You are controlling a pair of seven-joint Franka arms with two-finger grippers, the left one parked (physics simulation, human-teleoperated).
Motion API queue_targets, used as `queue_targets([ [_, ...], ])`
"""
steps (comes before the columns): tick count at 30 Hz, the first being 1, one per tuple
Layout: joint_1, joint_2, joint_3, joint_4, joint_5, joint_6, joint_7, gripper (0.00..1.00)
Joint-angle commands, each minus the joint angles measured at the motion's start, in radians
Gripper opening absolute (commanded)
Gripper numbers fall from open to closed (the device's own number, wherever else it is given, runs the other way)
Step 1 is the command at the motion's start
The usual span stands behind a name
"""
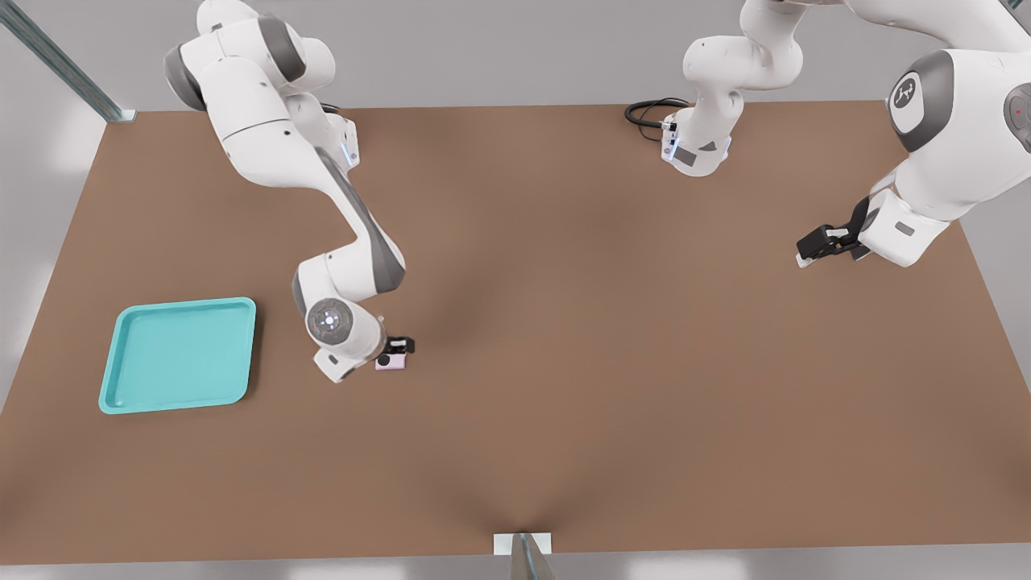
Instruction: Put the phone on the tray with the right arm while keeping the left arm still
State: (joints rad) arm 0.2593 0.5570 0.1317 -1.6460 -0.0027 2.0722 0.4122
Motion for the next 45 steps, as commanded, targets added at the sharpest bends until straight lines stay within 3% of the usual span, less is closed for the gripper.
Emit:
queue_targets([
  [1, 0.000, 0.015, 0.000, -0.001, 0.023, 0.106, 0.338, 1.00],
  [10, -0.051, 0.035, 0.059, -0.140, 0.018, 0.276, 0.204, 1.00],
  [22, -0.069, 0.057, 0.057, -0.189, 0.018, 0.332, -0.012, 1.00],
  [42, -0.091, 0.090, 0.046, -0.250, 0.020, 0.427, -0.133, 1.00],
  [44, -0.091, 0.089, 0.046, -0.250, 0.020, 0.425, -0.133, 0.78],
  [45, -0.091, 0.089, 0.046, -0.250, 0.020, 0.425, -0.133, 0.72],
])
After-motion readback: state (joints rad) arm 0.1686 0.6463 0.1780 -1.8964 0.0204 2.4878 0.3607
